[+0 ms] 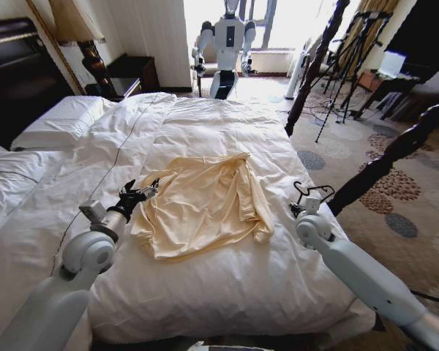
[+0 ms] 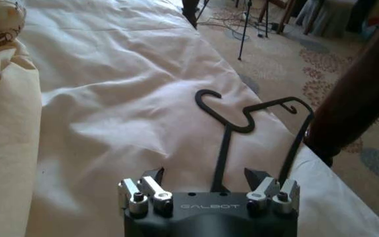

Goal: Pick up the clothes from the bed and hang them on the clothes hanger.

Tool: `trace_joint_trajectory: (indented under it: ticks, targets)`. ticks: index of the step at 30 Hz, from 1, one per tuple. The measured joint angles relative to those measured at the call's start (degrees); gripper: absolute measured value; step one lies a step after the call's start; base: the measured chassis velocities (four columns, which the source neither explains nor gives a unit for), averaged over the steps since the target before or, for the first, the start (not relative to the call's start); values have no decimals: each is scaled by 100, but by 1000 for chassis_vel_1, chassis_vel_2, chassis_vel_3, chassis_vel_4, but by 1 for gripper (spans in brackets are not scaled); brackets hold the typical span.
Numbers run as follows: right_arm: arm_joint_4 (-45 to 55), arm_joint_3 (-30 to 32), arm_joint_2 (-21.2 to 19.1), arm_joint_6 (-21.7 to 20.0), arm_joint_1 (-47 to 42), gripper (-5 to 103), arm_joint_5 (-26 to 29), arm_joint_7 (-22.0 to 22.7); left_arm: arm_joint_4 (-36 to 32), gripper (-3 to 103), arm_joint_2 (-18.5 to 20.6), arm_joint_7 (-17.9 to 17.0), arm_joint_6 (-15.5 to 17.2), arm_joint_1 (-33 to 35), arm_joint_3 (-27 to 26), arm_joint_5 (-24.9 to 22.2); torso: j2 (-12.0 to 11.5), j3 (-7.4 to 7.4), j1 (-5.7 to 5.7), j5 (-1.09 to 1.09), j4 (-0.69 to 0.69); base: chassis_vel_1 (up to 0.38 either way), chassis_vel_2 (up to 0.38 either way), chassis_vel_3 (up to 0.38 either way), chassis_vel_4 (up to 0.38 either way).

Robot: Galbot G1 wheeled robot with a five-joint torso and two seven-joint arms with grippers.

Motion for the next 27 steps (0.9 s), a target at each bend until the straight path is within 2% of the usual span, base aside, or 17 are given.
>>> trace_joint_trajectory:
  ticks: [2,3,6,18,27]
  targets:
    - [-65,-22,65,-6,42,83,8,4,41,100,-8,33,-10,-9,6,12,0,0,0,0,0,0,0,0,0]
    - [-105,-51,144,-33,75,94,47,58,104,100,-21,76,-21,-25,12,25,0,0,0,0,0,0,0,0,0]
    - [-93,-64,179,-106,62,99,123,156,191,100,-34,124,-35,-59,15,34,0,0,0,0,0,0,0,0,0]
    - [-71,39,-18,-226,-86,100,-5,173,376,100,-56,279,-66,-150,78,65,0,0,0,0,-1,0,0,0,0]
    - [-182,75,60,-224,-118,100,-14,179,464,100,-33,325,-93,-245,83,67,0,0,0,1,-1,0,0,0,0]
